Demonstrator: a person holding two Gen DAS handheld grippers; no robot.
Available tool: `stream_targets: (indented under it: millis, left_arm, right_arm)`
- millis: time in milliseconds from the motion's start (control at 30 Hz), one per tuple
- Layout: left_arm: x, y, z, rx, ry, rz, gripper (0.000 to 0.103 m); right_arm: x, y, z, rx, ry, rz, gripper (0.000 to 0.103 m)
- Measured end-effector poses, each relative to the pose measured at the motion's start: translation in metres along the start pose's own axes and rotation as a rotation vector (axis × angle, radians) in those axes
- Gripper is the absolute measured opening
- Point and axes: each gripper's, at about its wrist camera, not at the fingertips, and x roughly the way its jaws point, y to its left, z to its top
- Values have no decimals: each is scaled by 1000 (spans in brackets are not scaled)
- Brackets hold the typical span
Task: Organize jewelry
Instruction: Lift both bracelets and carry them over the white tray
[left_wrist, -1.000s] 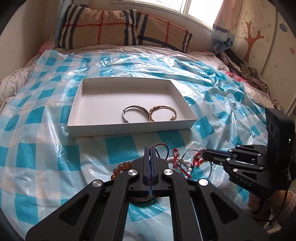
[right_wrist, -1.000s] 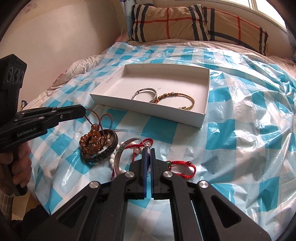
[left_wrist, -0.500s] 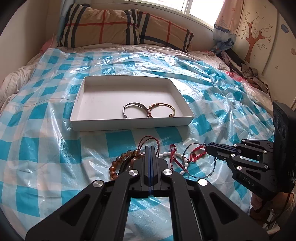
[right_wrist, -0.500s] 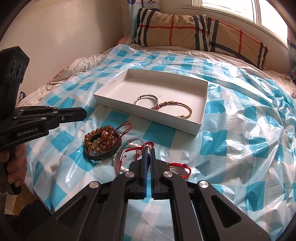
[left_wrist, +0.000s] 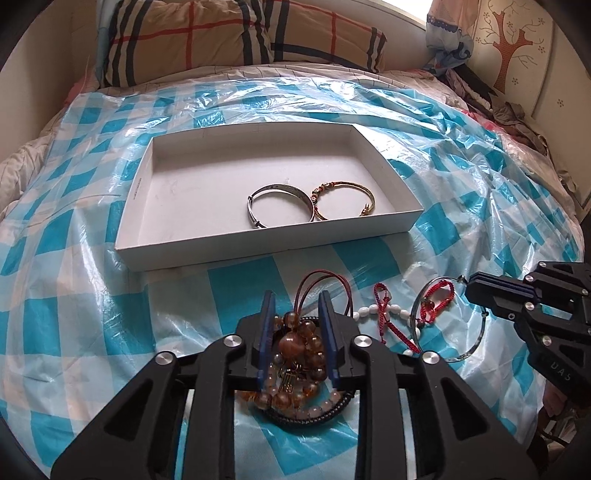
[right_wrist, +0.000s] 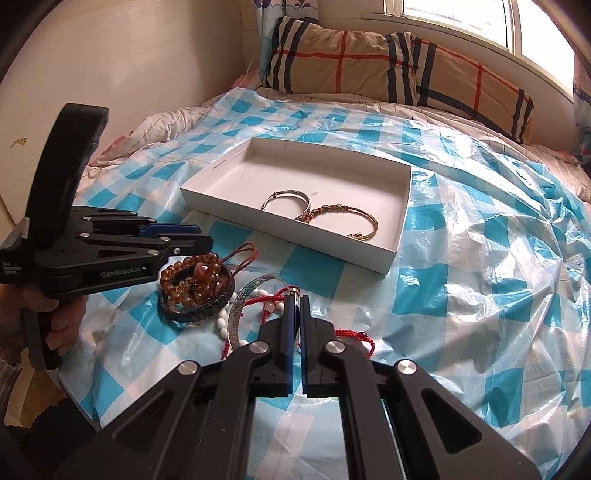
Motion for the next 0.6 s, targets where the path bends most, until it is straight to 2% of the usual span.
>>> stream_targets:
  millis: [33, 67, 300, 333, 367, 433, 533, 600]
  left_arm:
    - [5, -1, 2, 10, 3, 5, 43]
    - [10, -2, 4, 19, 3, 12, 49]
    - [36, -10, 5, 42, 45, 8, 50]
    - [36, -11, 4, 41, 42, 7, 46]
    - [36, -11, 3, 38, 42, 6, 33]
    - [36, -10, 4, 29, 47, 12, 14]
    - [32, -10, 2, 32, 43, 23, 3]
    - [27, -10, 2, 28, 35, 22, 2]
  right_arm:
    - [1, 0, 0, -2, 0, 0, 4]
    - [1, 0, 0, -4, -1, 0, 4]
    - [2, 2, 3, -23, -8, -8, 4]
    - [2, 2, 3, -24, -9, -8, 4]
    - [2, 2, 3, -24, -9, -7, 4]
    - [2, 3, 2, -24, -10, -8, 4]
    - [0, 3, 2, -26, -13, -10, 4]
    - [-1, 3, 3, -26, -16, -12, 4]
